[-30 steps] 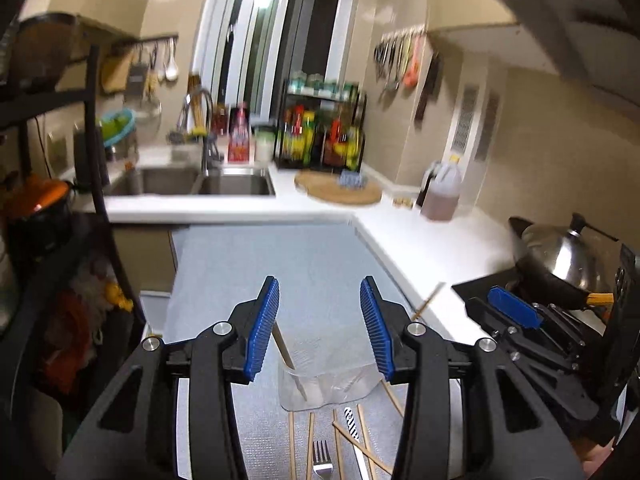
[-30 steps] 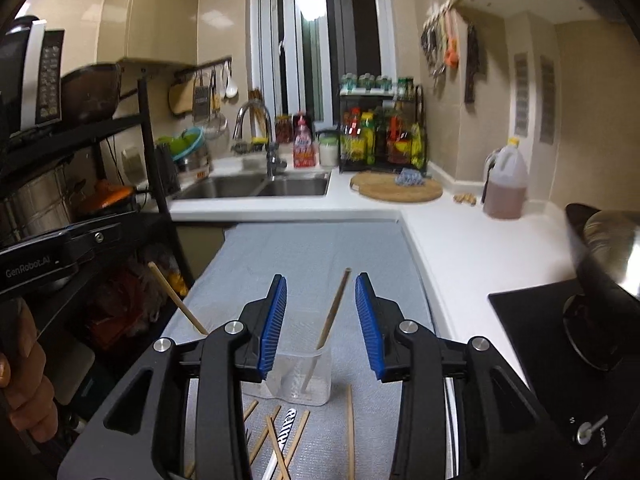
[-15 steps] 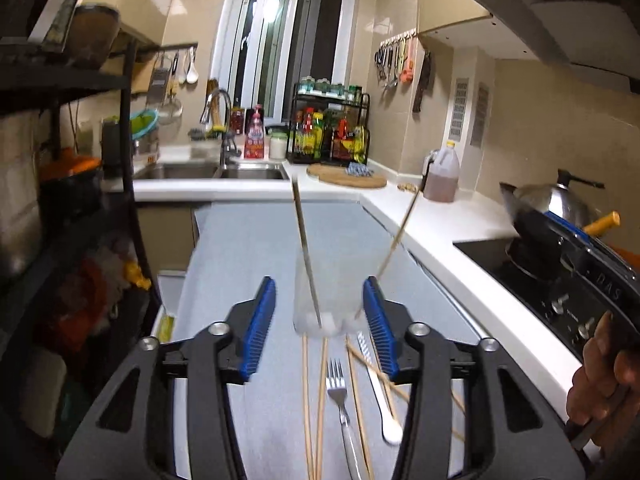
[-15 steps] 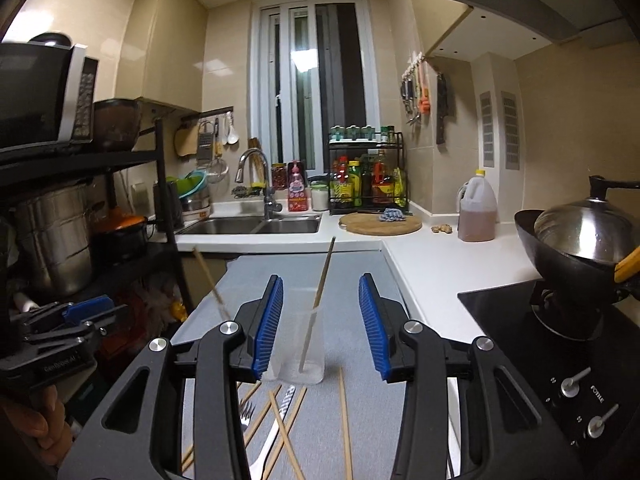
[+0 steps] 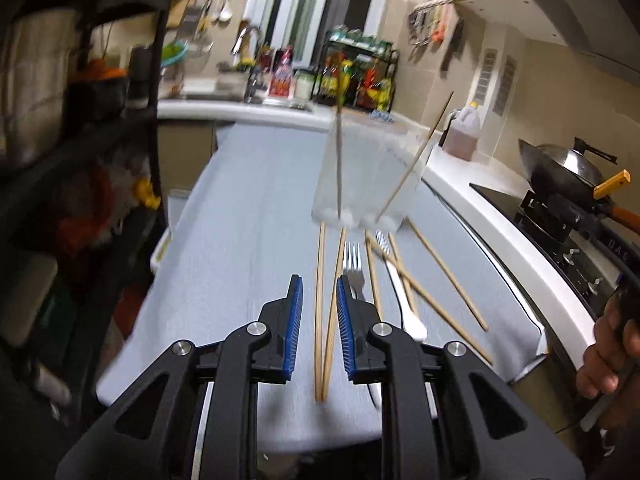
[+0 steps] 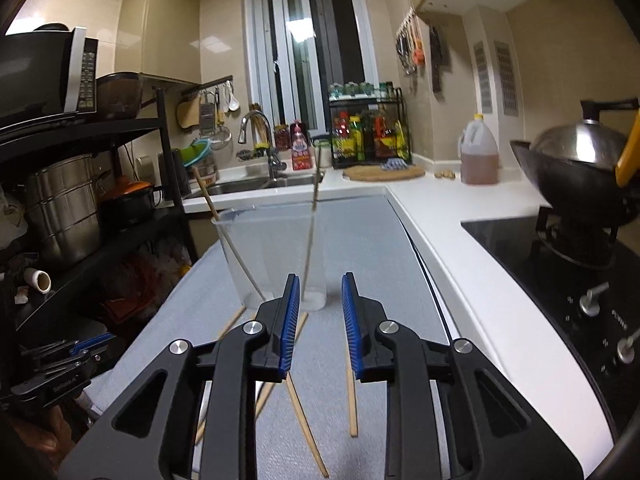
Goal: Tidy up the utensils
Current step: 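Lower the left tool onto another chopstick while the right tool lowers onto a chopstick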
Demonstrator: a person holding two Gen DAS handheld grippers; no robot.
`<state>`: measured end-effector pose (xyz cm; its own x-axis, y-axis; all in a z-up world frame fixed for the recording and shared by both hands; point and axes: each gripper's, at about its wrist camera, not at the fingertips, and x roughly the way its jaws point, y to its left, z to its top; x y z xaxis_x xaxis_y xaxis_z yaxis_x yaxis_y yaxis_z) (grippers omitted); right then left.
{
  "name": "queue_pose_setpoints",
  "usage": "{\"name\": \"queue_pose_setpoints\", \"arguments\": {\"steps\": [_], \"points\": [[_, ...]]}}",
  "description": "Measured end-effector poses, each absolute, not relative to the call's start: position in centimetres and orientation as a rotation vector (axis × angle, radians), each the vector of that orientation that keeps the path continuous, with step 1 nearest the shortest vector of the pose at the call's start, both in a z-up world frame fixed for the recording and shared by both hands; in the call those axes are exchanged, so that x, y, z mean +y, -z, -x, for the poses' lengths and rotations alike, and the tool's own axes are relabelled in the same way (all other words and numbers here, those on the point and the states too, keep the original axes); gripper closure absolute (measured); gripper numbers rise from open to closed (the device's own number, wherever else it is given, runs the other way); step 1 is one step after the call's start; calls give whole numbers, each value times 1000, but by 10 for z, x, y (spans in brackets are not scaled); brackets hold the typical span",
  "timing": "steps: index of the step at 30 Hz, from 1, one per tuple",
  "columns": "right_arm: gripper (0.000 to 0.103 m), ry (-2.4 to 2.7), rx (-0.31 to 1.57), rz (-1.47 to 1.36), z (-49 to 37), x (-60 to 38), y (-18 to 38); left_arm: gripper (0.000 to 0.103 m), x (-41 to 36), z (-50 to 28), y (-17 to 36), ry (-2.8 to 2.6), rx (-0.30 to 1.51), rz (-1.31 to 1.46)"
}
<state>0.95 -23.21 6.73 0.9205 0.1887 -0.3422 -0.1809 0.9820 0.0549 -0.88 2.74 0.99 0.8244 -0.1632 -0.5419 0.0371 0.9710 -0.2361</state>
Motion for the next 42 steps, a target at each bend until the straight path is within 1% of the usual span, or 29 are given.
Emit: {"name": "queue_pose_setpoints", "arguments": {"steps": [3,5,7,11,13,14,20,27,30,31,32,37,42], "points": [[81,-189,420,-48,-13,-242,-50,86,28,15,-7,96,619,240],[84,-189,466,-59,-16,-247,-38,88,27,17,-4,104,617,242],[84,-195,521,-83,-23,-250,-25,89,24,18,-2,103,603,223],[83,-190,593,-109,-35,-253,-1,90,25,17,17,98,630,240],[83,-173,609,-107,-39,-253,8,90,26,15,29,95,654,240],[81,-170,619,-108,-41,-253,13,90,27,13,33,97,659,239],[80,-184,678,-88,-55,-249,34,90,18,0,44,138,654,222],[79,-177,732,-49,-65,-243,51,90,16,-14,65,152,705,234],[84,-155,720,-14,-61,-239,53,90,15,-12,66,163,690,214],[91,-158,718,-12,-61,-240,53,93,15,-12,65,163,684,211],[96,-164,718,-19,-60,-240,53,94,17,-11,65,169,681,226],[96,-169,715,-36,-50,-242,52,94,25,-6,69,178,667,277],[96,-183,711,-22,-42,-238,54,94,18,-8,68,156,664,209]]}}
